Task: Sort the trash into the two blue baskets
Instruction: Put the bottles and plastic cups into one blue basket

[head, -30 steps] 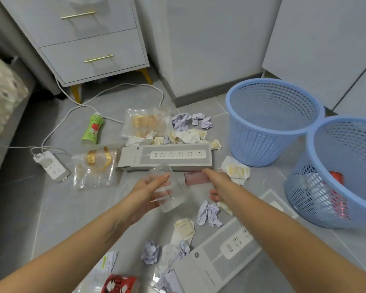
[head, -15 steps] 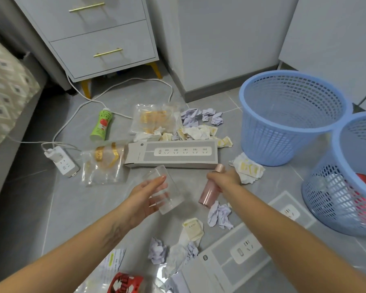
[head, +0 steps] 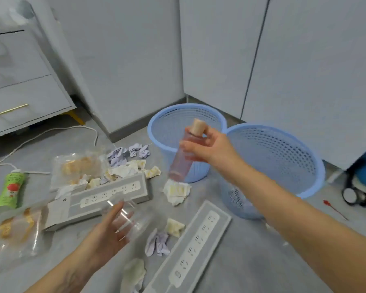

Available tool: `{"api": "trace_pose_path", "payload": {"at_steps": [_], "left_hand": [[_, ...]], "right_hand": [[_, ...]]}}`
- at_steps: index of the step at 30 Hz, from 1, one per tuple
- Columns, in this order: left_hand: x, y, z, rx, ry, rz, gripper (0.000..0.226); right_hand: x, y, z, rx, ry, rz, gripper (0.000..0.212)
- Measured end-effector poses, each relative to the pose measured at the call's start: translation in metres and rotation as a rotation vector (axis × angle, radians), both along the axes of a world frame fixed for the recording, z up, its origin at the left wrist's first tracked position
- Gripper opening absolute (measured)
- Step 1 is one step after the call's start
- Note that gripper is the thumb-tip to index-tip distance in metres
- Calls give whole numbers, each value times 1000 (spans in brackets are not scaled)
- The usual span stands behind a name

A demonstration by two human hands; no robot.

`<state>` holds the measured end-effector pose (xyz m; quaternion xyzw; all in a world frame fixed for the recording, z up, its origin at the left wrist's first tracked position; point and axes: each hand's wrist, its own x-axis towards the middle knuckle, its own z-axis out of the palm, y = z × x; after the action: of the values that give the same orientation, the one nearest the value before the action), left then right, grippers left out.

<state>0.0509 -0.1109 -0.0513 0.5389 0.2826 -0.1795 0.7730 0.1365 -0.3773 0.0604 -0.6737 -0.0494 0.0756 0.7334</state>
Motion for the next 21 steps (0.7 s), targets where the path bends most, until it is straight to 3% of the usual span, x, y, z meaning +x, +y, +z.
{"api": "trace_pose_path", "payload": {"at_steps": [2, 5, 11, 13, 16, 19, 21], "left_hand": [[16, -27, 18, -35, -57, -79, 35], [33, -67, 42, -92, -130, -127, 41], [50, -127, 77, -72, -192, -189, 42], [61, -142, 93, -51, -236, -198, 40], [83, -170, 119, -4, -290, -229, 58], [102, -200, 131, 90, -366, -252, 44], [112, -218, 125, 160, -393, -295, 53]], "right_hand": [[13, -50, 20, -134, -123, -233, 28], [28, -117, 21, -336, -11, -405, 30], [38, -150, -29, -1027, 509, -60, 53], [34, -146, -41, -1071, 584, 38, 59], [30, -145, -44, -1075, 571, 79, 55], [33, -153, -37, -961, 375, -107, 36], [35, -161, -30, -819, 214, -312, 19]]}}
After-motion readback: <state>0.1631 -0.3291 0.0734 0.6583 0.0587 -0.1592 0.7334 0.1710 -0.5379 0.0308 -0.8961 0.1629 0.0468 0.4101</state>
